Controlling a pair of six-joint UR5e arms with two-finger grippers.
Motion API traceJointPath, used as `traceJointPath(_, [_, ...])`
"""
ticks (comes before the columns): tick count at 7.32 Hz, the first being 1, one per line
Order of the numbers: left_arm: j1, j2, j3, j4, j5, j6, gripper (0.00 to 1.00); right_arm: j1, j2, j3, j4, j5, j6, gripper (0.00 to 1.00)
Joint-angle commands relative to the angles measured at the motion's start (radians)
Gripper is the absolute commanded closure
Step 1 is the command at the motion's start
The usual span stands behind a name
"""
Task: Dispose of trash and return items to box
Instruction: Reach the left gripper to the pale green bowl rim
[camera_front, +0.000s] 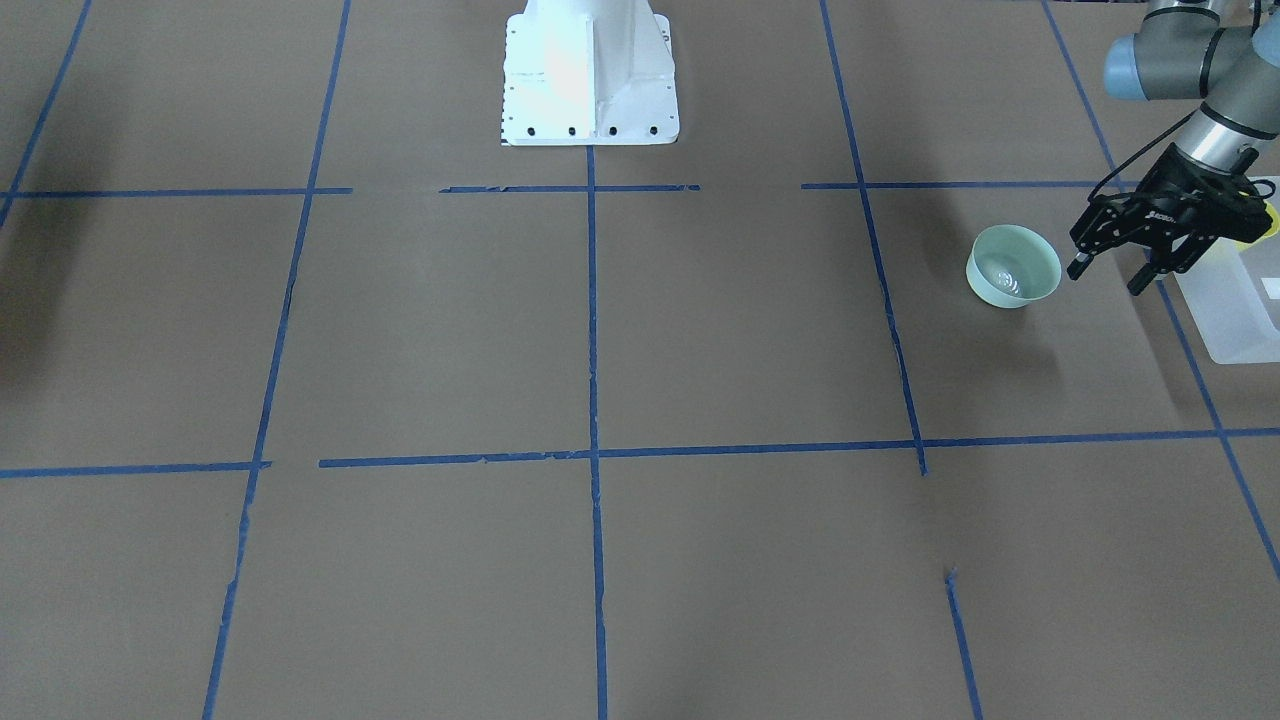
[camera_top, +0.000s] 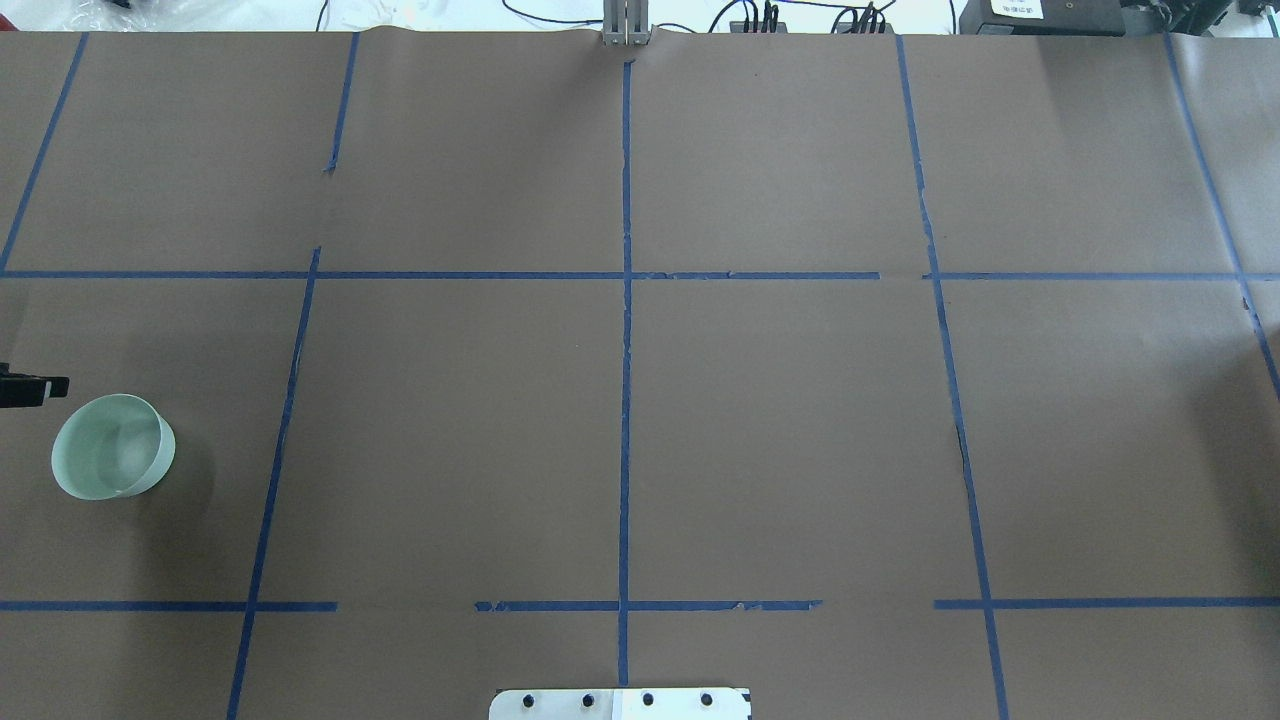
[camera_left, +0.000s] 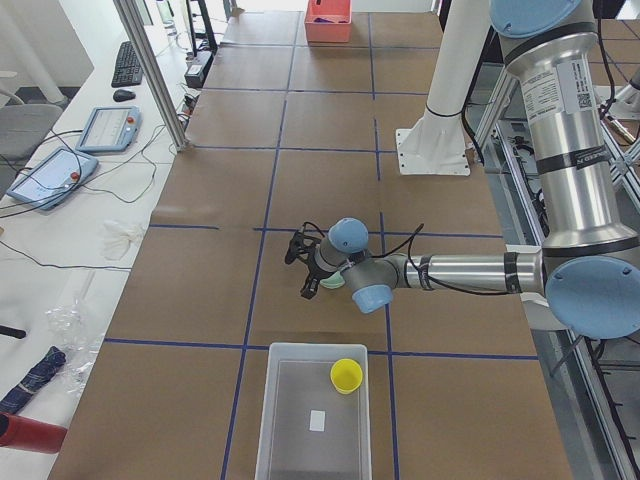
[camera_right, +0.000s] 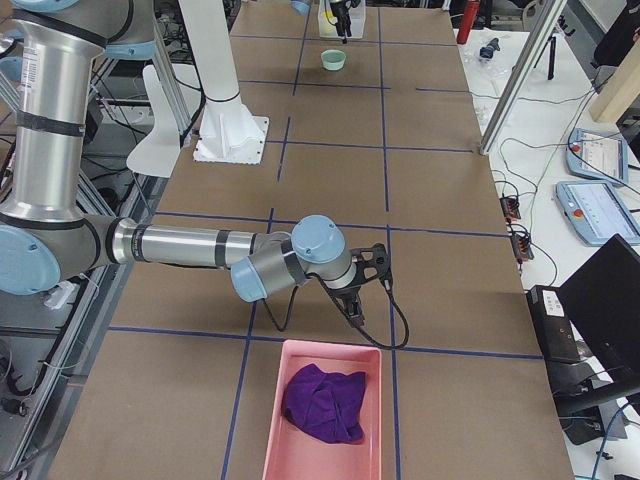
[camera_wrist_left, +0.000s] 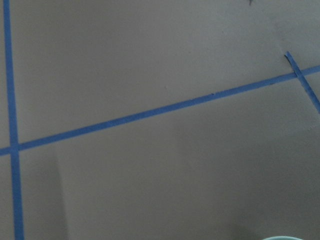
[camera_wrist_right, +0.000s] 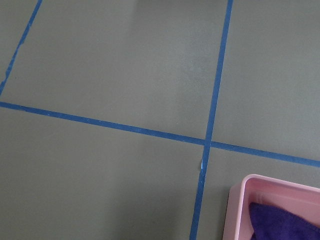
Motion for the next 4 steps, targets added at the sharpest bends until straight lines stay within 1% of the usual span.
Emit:
traceJointPath(1, [0.09,0.0,0.056,-0.107,0.056,-0.097,0.4,0.0,-0.012,0.0,0.016,0.001,-0.002,0.0])
traceJointPath(3, [0.112,0.0,0.066,-0.114,0.056,-0.095,0.85,0.0,-0.02,0.0,0.022,-0.001,-0.002,0.0])
traceJointPath(4, [0.115,0.0,0.066,-0.115,0.06,-0.092,1.0,0.0,-0.024,0.0,0.022,-0.001,-0.003,0.0])
